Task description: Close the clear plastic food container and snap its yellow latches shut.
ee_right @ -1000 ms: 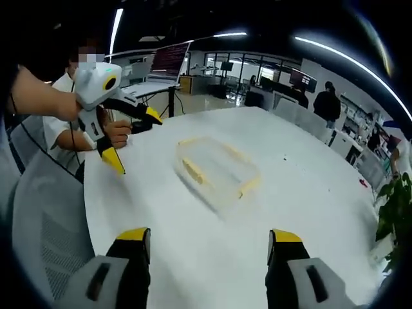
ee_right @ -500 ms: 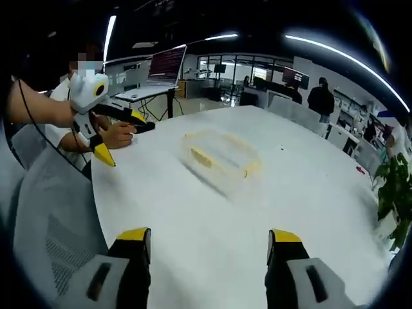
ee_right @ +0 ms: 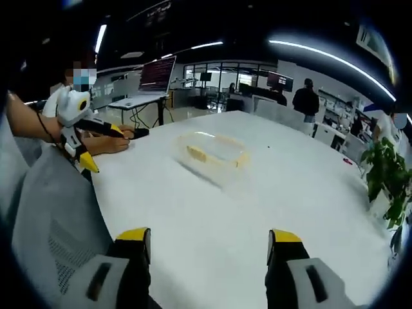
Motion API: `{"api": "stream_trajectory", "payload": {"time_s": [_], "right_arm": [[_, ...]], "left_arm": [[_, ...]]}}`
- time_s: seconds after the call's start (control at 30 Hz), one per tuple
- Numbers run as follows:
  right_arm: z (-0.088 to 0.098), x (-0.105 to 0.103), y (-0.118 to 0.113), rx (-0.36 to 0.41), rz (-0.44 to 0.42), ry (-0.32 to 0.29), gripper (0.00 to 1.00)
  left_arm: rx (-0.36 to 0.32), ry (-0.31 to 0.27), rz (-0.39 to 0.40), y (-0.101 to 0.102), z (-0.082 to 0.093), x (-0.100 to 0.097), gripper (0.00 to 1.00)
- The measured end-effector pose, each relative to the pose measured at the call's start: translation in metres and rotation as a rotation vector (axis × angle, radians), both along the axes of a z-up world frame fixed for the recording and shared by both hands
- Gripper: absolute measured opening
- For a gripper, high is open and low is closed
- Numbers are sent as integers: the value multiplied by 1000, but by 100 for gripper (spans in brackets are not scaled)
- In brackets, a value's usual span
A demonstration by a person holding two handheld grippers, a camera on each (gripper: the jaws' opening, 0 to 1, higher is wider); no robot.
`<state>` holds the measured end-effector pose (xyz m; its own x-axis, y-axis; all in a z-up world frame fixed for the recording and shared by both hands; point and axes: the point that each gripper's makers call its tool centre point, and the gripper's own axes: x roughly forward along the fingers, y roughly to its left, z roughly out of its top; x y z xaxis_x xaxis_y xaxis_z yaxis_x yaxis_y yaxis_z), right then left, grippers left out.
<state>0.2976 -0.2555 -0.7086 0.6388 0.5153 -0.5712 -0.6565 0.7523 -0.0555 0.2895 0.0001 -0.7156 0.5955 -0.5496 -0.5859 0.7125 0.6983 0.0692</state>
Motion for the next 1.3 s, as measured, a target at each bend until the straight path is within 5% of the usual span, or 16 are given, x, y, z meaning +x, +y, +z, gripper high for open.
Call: {"api": "stream_trajectory", "payload": {"time_s": [0.37,1.3], "right_arm": [[-4,-8,2,22,-12,-6,72],[-13,-11,1,32,-20,20,70]], "left_arm": [[-144,-12,115,3,4,-2,81],[-136,-10,173,12,-4,-1,83]]}}
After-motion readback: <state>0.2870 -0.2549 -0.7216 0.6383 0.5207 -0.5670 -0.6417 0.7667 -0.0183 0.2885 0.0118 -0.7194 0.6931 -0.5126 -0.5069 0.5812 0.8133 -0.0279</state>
